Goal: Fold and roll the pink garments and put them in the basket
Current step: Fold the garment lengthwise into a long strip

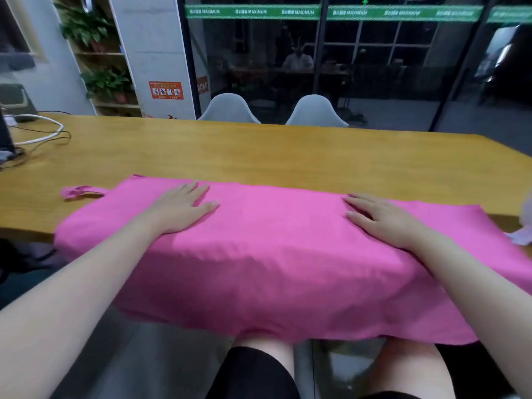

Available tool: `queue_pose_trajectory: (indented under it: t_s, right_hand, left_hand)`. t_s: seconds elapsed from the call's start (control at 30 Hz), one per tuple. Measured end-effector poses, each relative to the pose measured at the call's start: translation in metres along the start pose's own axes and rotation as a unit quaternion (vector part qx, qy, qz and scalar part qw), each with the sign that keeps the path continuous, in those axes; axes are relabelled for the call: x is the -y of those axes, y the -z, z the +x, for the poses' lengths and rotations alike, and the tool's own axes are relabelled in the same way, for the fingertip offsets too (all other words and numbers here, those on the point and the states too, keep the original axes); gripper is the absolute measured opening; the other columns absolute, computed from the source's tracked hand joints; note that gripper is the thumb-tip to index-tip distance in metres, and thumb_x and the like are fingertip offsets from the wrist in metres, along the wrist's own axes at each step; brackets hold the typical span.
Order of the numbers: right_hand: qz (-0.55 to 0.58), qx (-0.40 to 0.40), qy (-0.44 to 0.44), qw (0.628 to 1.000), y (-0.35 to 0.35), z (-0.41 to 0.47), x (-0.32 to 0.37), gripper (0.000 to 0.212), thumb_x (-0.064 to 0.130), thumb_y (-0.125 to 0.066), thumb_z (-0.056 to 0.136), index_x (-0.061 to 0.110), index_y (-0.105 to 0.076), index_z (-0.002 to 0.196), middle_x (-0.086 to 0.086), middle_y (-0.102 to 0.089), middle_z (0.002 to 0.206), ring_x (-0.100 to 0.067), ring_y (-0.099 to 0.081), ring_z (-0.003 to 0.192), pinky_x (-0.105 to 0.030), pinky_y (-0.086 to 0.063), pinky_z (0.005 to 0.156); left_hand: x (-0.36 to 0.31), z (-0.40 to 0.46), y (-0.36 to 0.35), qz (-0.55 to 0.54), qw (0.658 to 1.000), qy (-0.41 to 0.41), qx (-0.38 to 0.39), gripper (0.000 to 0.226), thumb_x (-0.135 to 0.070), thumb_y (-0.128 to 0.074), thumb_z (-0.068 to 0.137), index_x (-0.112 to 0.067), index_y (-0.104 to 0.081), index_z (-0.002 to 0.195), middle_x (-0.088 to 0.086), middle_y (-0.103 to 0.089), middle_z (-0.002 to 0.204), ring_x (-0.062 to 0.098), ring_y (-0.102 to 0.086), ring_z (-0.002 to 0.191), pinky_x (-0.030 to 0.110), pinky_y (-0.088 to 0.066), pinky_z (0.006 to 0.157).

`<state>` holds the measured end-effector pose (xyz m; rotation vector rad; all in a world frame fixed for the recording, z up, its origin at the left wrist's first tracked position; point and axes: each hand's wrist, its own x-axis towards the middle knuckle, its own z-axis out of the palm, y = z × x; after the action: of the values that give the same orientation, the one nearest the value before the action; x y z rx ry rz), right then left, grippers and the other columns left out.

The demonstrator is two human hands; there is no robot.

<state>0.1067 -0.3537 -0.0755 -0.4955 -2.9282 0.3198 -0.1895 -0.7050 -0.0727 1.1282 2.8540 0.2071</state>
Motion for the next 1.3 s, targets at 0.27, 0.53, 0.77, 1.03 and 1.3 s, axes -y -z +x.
queue_pose_trajectory:
  t_s: [0.27,0.53,0.77,1.03,1.3]
  right_hand:
    - [-0.036,0.086,0.003,0.996,0.002,-0.038,-0.001,0.108,0.099,-0.007,0.071,0.04,-0.015,0.161,0.019,-0.01,0.165,-0.005,-0.003,0.155,-0.029,0.001,0.126]
    - [-0.025,-0.143,-0.046,0.988,-0.001,-0.006,-0.032,0.052,0.066,-0.05,0.09,0.018,-0.063,0.105,-0.003,-0.058,0.101,-0.028,-0.055,0.104,-0.042,-0.045,0.095]
    - [-0.047,-0.158,-0.075,0.983,0.003,-0.005,-0.031,0.052,0.073,-0.047,0.089,0.022,-0.044,0.078,-0.001,-0.057,0.075,-0.029,-0.054,0.074,-0.041,-0.044,0.064]
    - [-0.103,-0.092,-0.059,0.989,0.04,-0.039,-0.018,0.058,0.078,-0.04,0.089,0.023,-0.046,0.069,0.007,-0.056,0.064,-0.023,-0.054,0.066,-0.038,-0.044,0.06]
    - [-0.069,-0.049,-0.074,0.994,0.031,0.023,-0.04,0.056,0.08,-0.033,0.087,0.025,-0.041,0.08,0.006,-0.056,0.076,-0.023,-0.053,0.072,-0.04,-0.038,0.063]
  left_hand:
    - [0.011,-0.04,-0.014,0.012,0.999,-0.017,0.044,0.129,-0.107,0.005,0.056,-0.035,-0.01,0.163,-0.001,-0.004,0.171,0.017,-0.001,0.158,0.04,-0.003,0.128]
    - [-0.018,0.006,-0.013,-0.067,0.987,-0.022,-0.143,0.038,-0.053,-0.06,0.095,-0.023,-0.061,0.119,0.01,-0.052,0.122,0.033,-0.044,0.124,0.043,-0.035,0.108]
    - [-0.02,0.008,-0.01,-0.113,0.97,-0.1,-0.193,0.026,-0.037,-0.064,0.096,-0.022,-0.045,0.088,-0.003,-0.051,0.088,0.025,-0.049,0.089,0.04,-0.036,0.079]
    - [-0.007,-0.014,0.008,-0.101,0.967,-0.158,-0.171,0.044,-0.061,-0.041,0.098,-0.022,-0.045,0.078,-0.007,-0.054,0.07,0.015,-0.052,0.069,0.041,-0.044,0.066]
    - [-0.003,0.051,-0.004,0.002,0.979,-0.143,-0.147,0.054,-0.071,-0.025,0.089,-0.02,-0.045,0.085,-0.004,-0.05,0.087,0.02,-0.044,0.084,0.038,-0.034,0.076]
